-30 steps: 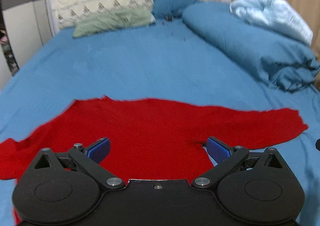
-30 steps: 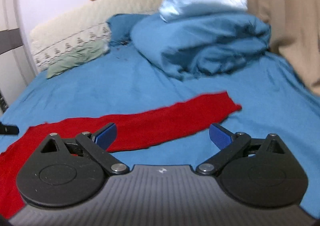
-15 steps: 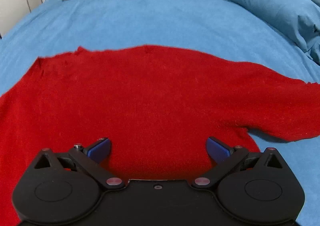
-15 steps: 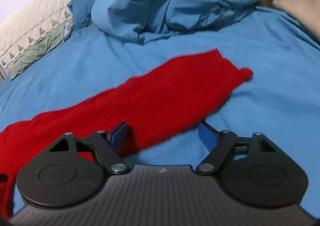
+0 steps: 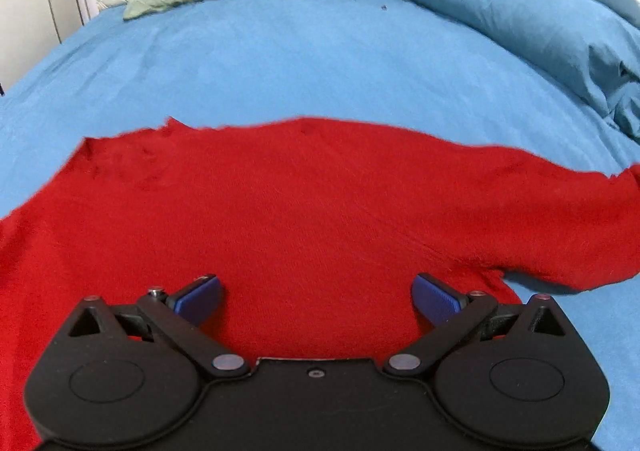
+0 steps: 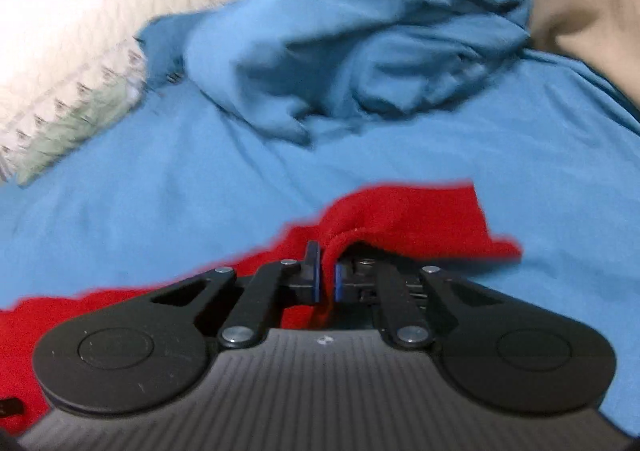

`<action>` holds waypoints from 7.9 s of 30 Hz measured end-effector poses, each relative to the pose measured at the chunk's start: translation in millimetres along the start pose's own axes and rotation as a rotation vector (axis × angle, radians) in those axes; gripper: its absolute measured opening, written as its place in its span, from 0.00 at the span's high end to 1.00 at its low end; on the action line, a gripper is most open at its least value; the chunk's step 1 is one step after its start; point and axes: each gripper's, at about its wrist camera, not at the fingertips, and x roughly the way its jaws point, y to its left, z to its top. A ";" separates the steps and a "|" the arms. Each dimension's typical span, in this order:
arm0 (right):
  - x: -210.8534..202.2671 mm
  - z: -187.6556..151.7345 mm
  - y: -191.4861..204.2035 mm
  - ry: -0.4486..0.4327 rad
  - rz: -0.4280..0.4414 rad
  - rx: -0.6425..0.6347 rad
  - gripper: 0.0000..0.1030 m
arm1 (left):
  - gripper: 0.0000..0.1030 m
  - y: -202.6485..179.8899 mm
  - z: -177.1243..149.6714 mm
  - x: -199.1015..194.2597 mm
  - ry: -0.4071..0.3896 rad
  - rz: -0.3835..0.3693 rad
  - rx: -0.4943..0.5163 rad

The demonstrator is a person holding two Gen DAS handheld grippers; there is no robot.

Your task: Fold small clothes

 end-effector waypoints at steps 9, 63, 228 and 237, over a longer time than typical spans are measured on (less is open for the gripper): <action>-85.8 42.0 123.7 -0.073 0.347 -0.087 0.80 | 0.00 76.7 2.8 -89.9 -0.119 0.060 -0.066; -102.0 -140.9 232.2 0.172 0.309 -0.588 0.07 | 0.48 136.6 -21.4 -8.6 -0.043 0.066 0.018; -201.0 -113.2 366.1 0.093 0.573 -0.383 0.00 | 0.95 317.3 0.3 -196.2 -0.519 0.042 -0.239; -159.4 -86.9 275.2 0.129 0.406 -0.344 0.00 | 0.95 129.9 -20.7 -50.5 -0.206 -0.181 -0.060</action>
